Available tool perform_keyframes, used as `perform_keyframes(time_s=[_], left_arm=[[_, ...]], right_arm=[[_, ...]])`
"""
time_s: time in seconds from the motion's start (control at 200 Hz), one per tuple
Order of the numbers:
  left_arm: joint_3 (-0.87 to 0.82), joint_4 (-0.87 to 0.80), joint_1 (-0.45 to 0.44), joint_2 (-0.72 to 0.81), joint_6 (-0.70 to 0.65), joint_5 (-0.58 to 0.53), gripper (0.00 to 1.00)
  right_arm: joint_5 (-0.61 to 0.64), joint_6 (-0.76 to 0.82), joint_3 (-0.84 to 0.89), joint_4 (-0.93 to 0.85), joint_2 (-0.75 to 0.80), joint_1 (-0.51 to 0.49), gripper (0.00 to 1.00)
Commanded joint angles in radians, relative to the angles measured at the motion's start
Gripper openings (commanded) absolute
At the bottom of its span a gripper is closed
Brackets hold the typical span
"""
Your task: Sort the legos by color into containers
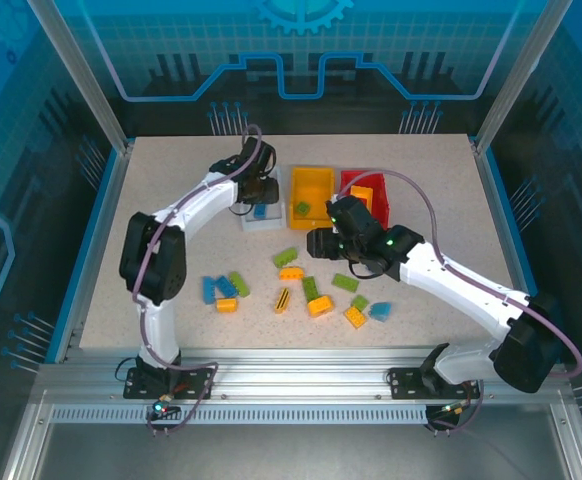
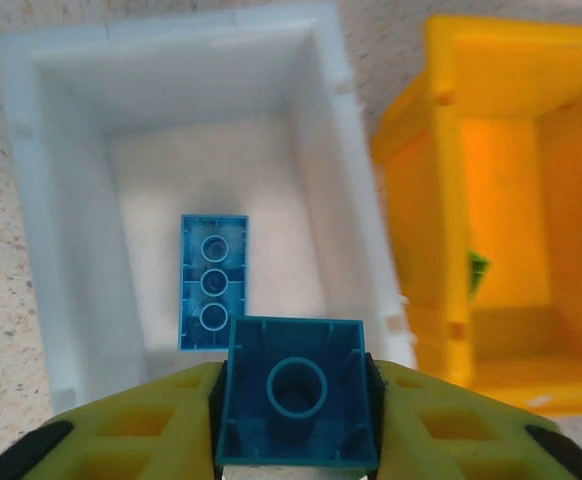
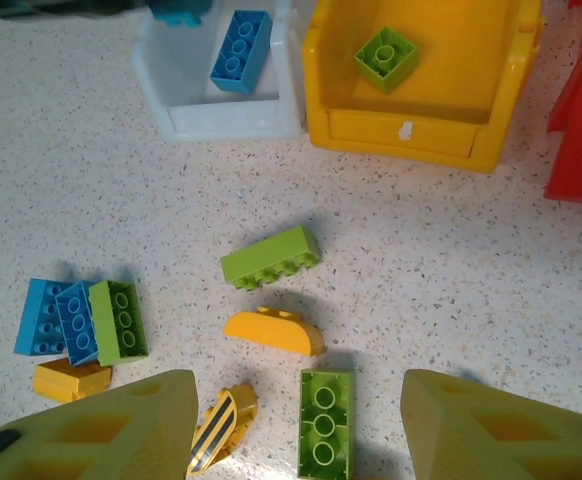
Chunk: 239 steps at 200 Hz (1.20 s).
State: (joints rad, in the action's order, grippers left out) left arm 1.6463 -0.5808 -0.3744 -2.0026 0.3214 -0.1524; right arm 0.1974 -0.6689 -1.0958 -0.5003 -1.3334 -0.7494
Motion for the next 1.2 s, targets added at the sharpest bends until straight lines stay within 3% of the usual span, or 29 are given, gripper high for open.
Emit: perform_keyframes(time_s=[0.0, 0.16, 0.28, 0.375, 0.535, 0.655, 0.845, 1.04, 1.19], left_arm=[[0.052, -0.049, 0.008, -0.039, 0.023, 0.041, 0.54], [0.009, -0.032, 0.009, 0.036, 0.037, 0.048, 0.67], [-0.035, -0.027, 0.007, 0.143, 0.058, 0.075, 0.68], [-0.115, -0.007, -0.006, 0.274, 0.076, 0.097, 0.70], [-0.349, 0.089, -0.129, 0.530, 0.073, 0.143, 0.72], [-0.560, 0.161, -0.261, 0.719, 0.138, 0.139, 0.72], [-0.799, 0.149, -0.409, 0.981, 0.263, 0.077, 0.72], [-0.857, 0.058, -0.416, 1.164, 0.299, 0.035, 0.71], [-0.867, -0.045, -0.416, 1.285, 0.386, -0.051, 0.71]], right_arm=[[-0.014, 0.014, -0.011, 0.003, -0.011, 0.015, 0.58], [0.006, 0.018, 0.008, -0.021, -0.007, 0.019, 0.60], [0.033, 0.004, 0.028, -0.085, -0.004, 0.015, 0.60], [0.066, -0.111, 0.050, -0.198, -0.004, -0.009, 0.62], [0.016, -0.404, 0.143, -0.176, -0.025, -0.146, 0.61], [-0.017, -0.493, 0.106, -0.156, -0.119, -0.228, 0.65], [0.056, -0.333, -0.021, -0.353, -0.272, -0.307, 0.82], [0.097, -0.106, 0.012, -0.380, -0.289, -0.311, 0.92], [0.056, -0.020, 0.012, -0.343, -0.327, -0.251, 0.92]])
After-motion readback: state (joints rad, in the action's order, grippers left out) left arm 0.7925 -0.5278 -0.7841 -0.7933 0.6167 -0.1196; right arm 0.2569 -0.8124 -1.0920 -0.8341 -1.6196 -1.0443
